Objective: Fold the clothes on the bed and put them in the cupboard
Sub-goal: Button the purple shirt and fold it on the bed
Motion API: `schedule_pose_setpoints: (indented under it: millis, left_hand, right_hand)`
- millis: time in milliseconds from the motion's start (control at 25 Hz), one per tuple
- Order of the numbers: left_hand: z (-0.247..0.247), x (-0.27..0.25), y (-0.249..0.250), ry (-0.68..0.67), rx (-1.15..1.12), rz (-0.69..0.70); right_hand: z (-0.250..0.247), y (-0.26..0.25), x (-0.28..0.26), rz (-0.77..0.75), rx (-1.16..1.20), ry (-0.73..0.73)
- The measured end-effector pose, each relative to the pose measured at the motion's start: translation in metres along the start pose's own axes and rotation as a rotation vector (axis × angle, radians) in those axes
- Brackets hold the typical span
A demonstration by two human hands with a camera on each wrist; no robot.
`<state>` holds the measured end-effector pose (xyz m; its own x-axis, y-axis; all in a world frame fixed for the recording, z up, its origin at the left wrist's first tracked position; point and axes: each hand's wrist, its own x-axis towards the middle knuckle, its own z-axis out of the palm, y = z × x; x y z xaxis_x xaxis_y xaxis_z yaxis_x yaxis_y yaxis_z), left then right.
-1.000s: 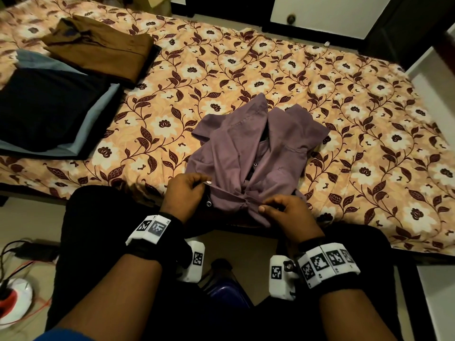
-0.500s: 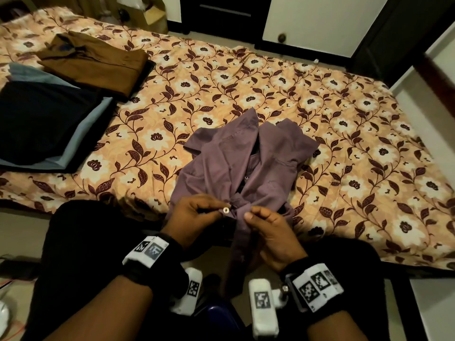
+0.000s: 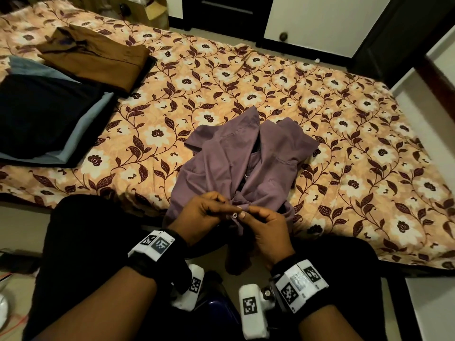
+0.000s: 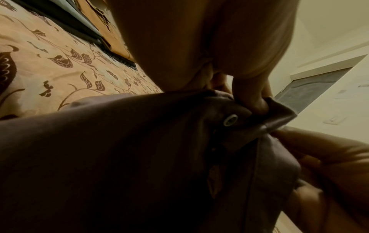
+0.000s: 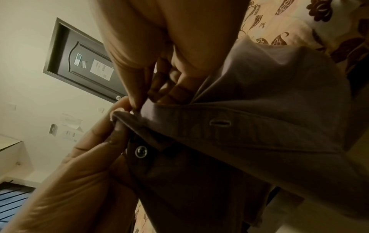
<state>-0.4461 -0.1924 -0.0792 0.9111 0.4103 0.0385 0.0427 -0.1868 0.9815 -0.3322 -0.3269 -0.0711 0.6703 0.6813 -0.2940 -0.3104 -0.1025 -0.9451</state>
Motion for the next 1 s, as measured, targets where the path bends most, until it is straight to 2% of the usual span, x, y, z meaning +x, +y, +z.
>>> schedule_pose_setpoints:
  millis: [120, 320, 520, 720, 920, 1000]
  left_hand:
    - [-0.0025, -0.0001, 0.0013, 0.062, -0.128, -0.091]
    - [-0.0015, -0.0018, 0.0063, 0.064, -0.188, -0.156]
    - [-0.0011, -0.0007, 0.0011, 0.075, -0.161, -0.160]
    - [-0.0032, -0.0017, -0.0020, 0.116, -0.047, -0.190]
    - [0.0008, -0.0023, 0.0040, 0.084, 0.083, -0.174]
    - [0.0021, -0.0024, 0.0058, 0.084, 0.101, -0.153]
  right_hand:
    - [-0.0019, -0.0006, -0.0030, 0.088, 0.097, -0.153]
    - [-0.0025, -0.0019, 0.0013, -0.006, 0.002, -0.052]
    - [-0.0057, 0.0032, 0.0038, -0.012, -0.034, -0.059]
    - [-0.0043, 0.0002, 0.0025, 0.000, -0.013, -0.133]
    - [-0.0061, -0.0022, 0.0024, -0.144, -0.268, -0.167]
    - [-0.0075, -0.0017, 0.0036, -0.265, -0.426, -0.129]
